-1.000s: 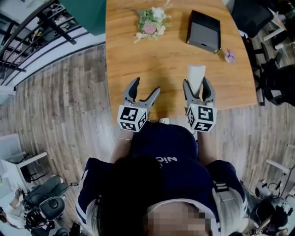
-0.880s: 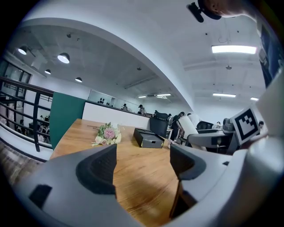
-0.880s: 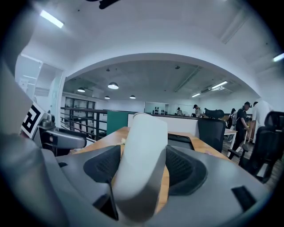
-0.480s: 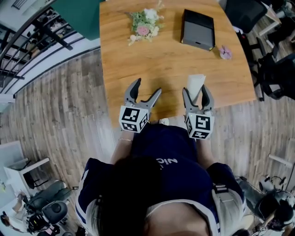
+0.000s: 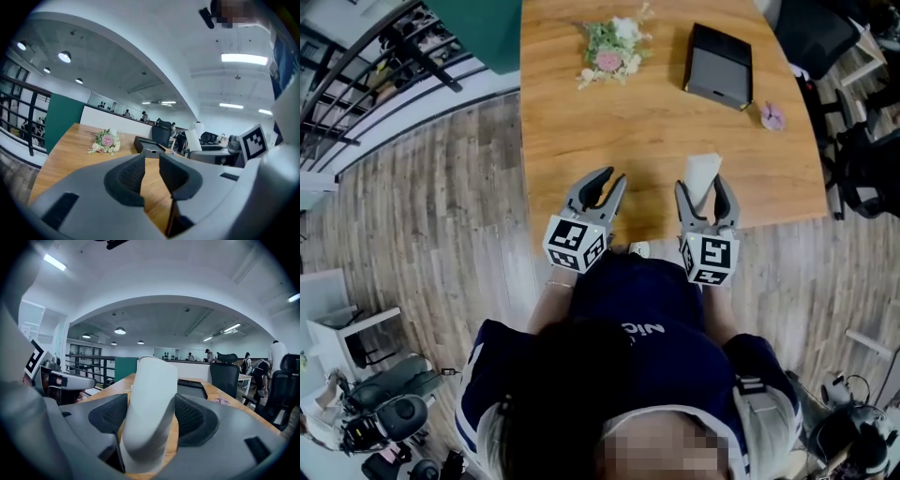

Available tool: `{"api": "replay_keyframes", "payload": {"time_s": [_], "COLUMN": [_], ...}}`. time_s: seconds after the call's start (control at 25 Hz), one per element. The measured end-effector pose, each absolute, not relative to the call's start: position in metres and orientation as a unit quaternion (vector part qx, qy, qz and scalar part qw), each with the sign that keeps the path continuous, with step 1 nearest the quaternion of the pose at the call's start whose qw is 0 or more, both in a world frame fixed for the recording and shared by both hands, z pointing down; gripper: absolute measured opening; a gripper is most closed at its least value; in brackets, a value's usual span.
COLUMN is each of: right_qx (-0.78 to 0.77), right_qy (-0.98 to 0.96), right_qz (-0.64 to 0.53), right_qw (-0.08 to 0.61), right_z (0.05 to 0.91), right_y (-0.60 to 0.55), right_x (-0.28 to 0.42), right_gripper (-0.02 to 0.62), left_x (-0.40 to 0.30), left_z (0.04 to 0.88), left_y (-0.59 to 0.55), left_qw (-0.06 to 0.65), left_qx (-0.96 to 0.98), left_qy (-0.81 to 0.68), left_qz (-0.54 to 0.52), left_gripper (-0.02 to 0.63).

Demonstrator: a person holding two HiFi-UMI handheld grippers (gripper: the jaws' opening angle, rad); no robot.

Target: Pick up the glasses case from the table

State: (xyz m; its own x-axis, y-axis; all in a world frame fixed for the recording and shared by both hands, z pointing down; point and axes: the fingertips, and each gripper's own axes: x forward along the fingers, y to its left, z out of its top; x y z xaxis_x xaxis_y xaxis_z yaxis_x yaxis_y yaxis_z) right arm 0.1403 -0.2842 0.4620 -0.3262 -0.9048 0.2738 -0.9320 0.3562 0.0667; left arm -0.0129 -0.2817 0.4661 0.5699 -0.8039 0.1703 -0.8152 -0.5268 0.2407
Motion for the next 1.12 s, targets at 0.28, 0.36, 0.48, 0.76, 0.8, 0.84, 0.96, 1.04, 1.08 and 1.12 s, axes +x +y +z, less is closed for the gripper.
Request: {"api": "replay_keyframes", "payload": {"time_s": [0.28, 0.36, 0.48, 0.76, 0.8, 0.84, 0.96, 1.04, 1.08, 1.12], "right_qx": [0.555, 0.551, 0.545, 0.535, 0.535, 0.535, 0.535, 0.534, 0.534, 0.535], "right_qy": [-0.819, -0.822, -0.826, -0.832, -0.832, -0.832, -0.833, -0.833, -0.833, -0.832], "right_qz": [0.050, 0.047, 0.047, 0.047, 0.048, 0.050, 0.052, 0.048, 0.047, 0.046], "right_qw": [0.136, 0.137, 0.137, 0.140, 0.138, 0.136, 0.135, 0.137, 0.138, 0.138], "right_z": [0.464, 0.463, 0.462, 0.464, 0.464, 0.463, 0.462, 0.461, 0.460, 0.460], "right_y": [-0.286, -0.286, -0.288, -0.295, -0.296, -0.297, -0.302, -0.304, -0.305, -0.306], "right_x": [0.133, 0.130, 0.126, 0.118, 0.118, 0.118, 0.117, 0.116, 0.116, 0.115], "right_gripper": [0.324, 0.323, 0.322, 0.319, 0.318, 0.318, 0.318, 0.318, 0.318, 0.318], "left_x": [-0.024, -0.029, -0.032, -0.032, -0.032, -0.032, -0.034, -0.037, -0.039, -0.040], "left_z": [0.467, 0.468, 0.467, 0.470, 0.470, 0.471, 0.470, 0.468, 0.466, 0.465], "left_y": [-0.281, -0.282, -0.282, -0.285, -0.285, -0.286, -0.289, -0.291, -0.293, -0.294], "left_qw": [0.148, 0.151, 0.147, 0.124, 0.124, 0.125, 0.127, 0.126, 0.125, 0.124], "left_qx": [0.866, 0.860, 0.859, 0.860, 0.860, 0.859, 0.858, 0.856, 0.855, 0.854], "left_qy": [-0.477, -0.487, -0.490, -0.492, -0.492, -0.493, -0.496, -0.499, -0.501, -0.503], "left_qz": [0.024, 0.025, 0.031, 0.052, 0.053, 0.053, 0.051, 0.048, 0.047, 0.046], "left_gripper": [0.003, 0.003, 0.003, 0.003, 0.003, 0.003, 0.003, 0.003, 0.003, 0.003]}}
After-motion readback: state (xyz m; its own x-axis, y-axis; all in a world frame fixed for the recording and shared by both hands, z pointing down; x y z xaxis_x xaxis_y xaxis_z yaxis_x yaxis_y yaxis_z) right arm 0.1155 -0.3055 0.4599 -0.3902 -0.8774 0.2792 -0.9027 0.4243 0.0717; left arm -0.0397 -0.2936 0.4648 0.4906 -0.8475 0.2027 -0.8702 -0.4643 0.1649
